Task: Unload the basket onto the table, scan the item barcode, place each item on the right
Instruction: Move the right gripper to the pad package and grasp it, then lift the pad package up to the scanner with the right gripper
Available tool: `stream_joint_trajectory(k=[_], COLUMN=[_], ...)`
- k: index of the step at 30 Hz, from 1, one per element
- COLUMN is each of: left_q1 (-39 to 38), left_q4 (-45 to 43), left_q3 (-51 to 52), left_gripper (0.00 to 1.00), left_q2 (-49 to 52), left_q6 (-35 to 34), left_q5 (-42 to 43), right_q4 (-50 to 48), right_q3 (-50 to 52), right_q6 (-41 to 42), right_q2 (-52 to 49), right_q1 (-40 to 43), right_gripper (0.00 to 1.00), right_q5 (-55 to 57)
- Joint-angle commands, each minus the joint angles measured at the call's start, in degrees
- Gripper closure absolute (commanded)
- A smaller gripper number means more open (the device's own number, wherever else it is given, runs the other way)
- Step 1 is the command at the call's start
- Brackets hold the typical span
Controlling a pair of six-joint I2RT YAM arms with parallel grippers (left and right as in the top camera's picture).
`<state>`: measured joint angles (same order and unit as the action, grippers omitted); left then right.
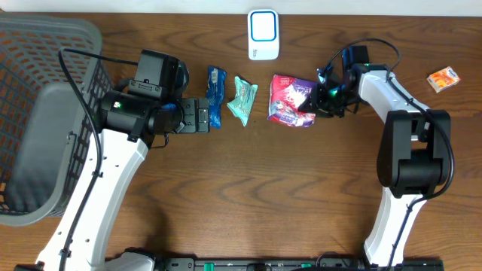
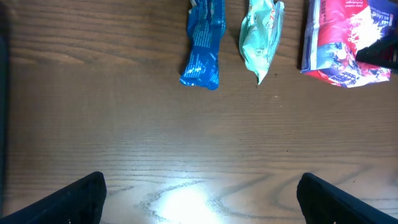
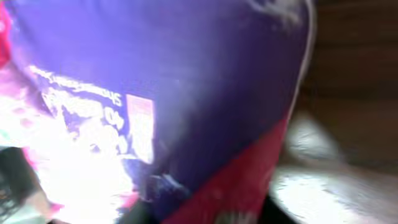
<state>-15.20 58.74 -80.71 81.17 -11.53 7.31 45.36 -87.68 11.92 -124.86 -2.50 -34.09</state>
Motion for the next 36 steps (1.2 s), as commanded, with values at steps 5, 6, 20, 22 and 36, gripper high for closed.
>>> stream_joint_trajectory(k=[5, 6, 20, 22, 36], left_q1=[0.20, 0.20, 0.20, 0.20, 0.20], left_q4=[0.20, 0.20, 0.20, 0.20, 0.20], left_q3=[-0.15, -0.15, -0.15, -0.13, -0.15], left_gripper=[0.02, 0.02, 0.02, 0.02, 0.02], left_q2=[0.09, 0.09, 0.09, 0.09, 0.09], left_q6=[0.81, 0.81, 0.81, 0.81, 0.81], left_q5=[-0.55, -0.55, -0.55, -0.55, -0.55], right_q4=[0.79, 1.01, 1.36, 1.29, 6.82], right_q3=[1.97, 1.97, 1.97, 1.97, 1.79], right_q6=[-8.57, -10.56, -22.75, -23.43, -3.15], right_q2=[-0.61, -0.61, -0.61, -0.61, 3.06], right_q1=[1.84, 2.29, 1.40, 0.76, 2.01], right_gripper=[0.99, 0.99, 0.99, 0.99, 0.97], right_q5=[-31.61, -37.16, -55.41, -55.28, -5.86])
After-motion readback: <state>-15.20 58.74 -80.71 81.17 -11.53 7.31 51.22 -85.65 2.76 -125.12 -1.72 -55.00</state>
